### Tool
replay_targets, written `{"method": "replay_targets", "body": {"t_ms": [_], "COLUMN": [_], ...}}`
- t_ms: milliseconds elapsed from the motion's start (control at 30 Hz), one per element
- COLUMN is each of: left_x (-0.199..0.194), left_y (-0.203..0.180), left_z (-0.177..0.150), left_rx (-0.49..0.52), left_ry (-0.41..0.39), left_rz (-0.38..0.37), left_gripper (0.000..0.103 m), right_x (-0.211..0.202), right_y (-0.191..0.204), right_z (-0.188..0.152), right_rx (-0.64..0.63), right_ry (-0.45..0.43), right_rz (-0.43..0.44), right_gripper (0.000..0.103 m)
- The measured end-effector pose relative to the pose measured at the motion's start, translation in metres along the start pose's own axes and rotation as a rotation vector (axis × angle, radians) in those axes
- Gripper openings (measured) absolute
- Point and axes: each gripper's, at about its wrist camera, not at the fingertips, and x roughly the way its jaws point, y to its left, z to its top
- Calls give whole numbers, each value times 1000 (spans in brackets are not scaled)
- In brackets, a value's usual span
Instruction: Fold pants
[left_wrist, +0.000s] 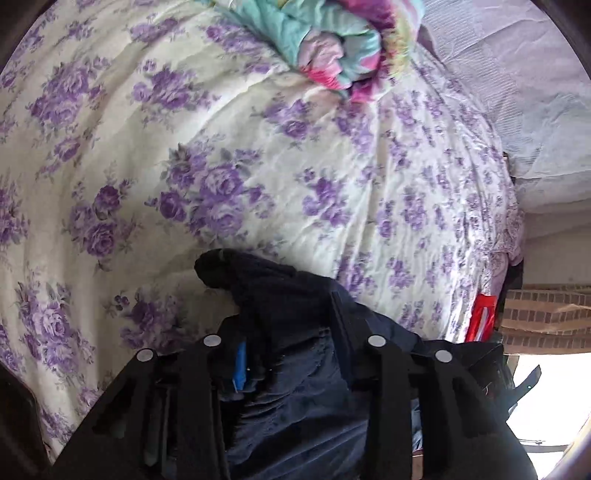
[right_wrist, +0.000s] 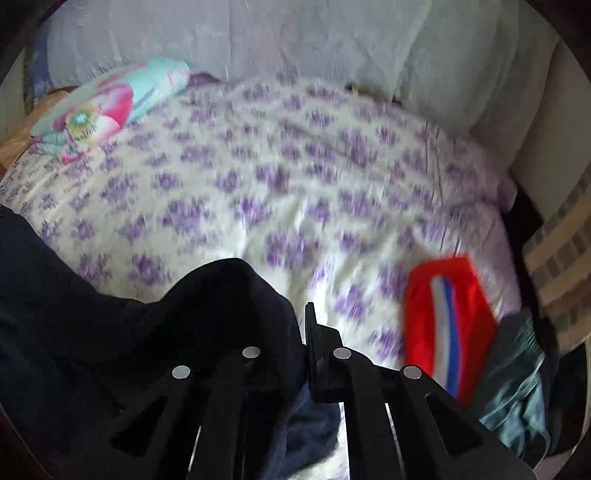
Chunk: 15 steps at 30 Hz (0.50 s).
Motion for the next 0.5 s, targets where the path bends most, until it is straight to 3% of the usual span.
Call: {"method": "replay_targets", "body": {"t_ms": [67,133,167,200,233,267,333,367,500], "left_x": [-23,-46,-55,-60,-62,-59,-44,-36,-23], "left_y": [-11,-14,-9,-1,16,34,65,74,63], "left_z": [-13,-25,-30,-32,-35,-37,-42,-45,-47], "left_rx": [69,128,141,129,87,31,-76,-113,-76], "left_ry": [-50,-116,-143,-154,-141,-113,-48,-29,-51], "left_rz": [-21,-30,-27,-22,-22,-34,-69,-67,17], "left_gripper": [32,32,32,32,33,33,34,34,34], "right_x": [-37,-59,-55,-40,-21,-10,-9,-12,6], "right_y": [1,8,18,22,23,20,8,-4,-57], "right_z": [11,-11,-39,-67,-97,-124,-148,-146,-110], "right_rx": [-120,-315,-461,-578,-652,-662,-529,-388,159], "right_ry": [-172,-287,-288,-209,-66,49,139,148,139], "right_rz": [-70,-173,-238,-282,-271,-211,-143,-115,85], "right_gripper": [9,10,23,43,74,67,63,63,65]}}
